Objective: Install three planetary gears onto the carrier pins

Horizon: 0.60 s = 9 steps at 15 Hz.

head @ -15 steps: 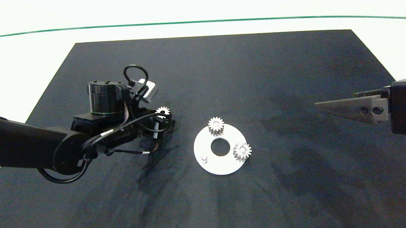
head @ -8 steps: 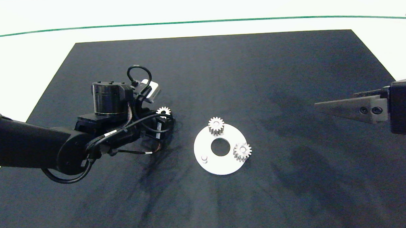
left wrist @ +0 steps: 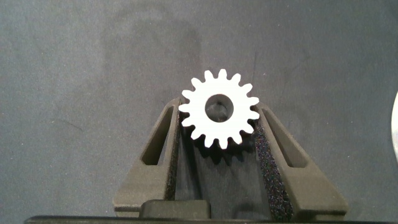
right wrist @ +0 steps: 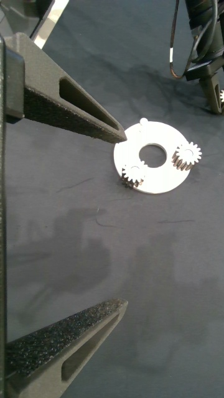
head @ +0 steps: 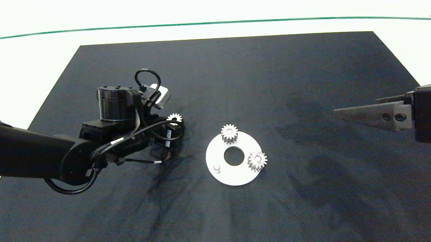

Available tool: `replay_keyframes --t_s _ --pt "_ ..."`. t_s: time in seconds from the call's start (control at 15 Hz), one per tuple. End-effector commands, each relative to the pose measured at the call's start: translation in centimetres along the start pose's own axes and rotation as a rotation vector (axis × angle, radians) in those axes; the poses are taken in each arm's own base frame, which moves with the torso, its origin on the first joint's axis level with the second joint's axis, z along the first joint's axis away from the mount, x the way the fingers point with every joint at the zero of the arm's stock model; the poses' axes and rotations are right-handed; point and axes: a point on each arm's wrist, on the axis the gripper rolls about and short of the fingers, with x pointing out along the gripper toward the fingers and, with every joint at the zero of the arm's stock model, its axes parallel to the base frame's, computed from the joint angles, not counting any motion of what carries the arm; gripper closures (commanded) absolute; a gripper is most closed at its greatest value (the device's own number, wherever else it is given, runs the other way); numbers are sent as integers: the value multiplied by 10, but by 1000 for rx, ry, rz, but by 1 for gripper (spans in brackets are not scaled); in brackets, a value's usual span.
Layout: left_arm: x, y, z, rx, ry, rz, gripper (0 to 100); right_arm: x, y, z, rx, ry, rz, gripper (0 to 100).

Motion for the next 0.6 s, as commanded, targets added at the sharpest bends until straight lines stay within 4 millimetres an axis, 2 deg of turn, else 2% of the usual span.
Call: replay_keyframes --t_s 0.07,0.33,0.6 --pt "-2 0 2 2 -10 1 73 1 0 -1 0 5 -1 0" --pt "-11 3 6 1 -22 8 78 0 0 -1 0 4 2 0" --pt "-55 3 12 -1 -24 9 78 2 -2 -3 6 14 -8 0"
